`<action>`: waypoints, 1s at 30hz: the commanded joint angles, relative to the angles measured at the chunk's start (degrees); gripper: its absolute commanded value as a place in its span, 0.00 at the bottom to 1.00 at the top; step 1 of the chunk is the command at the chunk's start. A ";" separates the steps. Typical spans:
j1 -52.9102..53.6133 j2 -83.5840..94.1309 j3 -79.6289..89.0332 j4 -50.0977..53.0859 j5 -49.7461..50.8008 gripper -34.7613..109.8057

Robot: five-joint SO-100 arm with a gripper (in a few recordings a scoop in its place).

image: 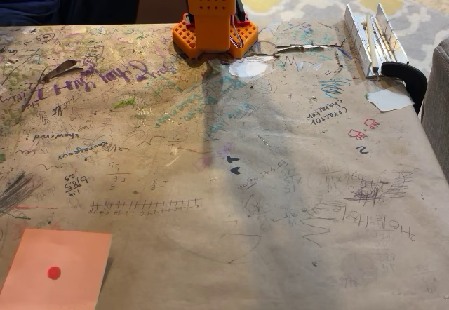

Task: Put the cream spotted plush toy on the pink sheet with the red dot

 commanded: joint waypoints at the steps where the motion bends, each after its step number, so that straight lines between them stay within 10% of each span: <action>1: 2.02 1.93 -0.44 -2.11 -1.85 0.24; 6: 9.49 -7.29 12.39 -18.63 -3.25 0.24; 10: 13.01 -57.48 2.99 -39.55 -5.62 0.24; 12: 15.21 -90.70 -27.60 -23.12 -6.15 0.31; 14: 17.49 -106.08 -48.78 -3.96 -11.95 0.62; 19: 18.72 -63.02 6.86 -29.79 -25.66 0.62; 30: 15.12 -38.41 26.10 -27.95 -24.52 0.52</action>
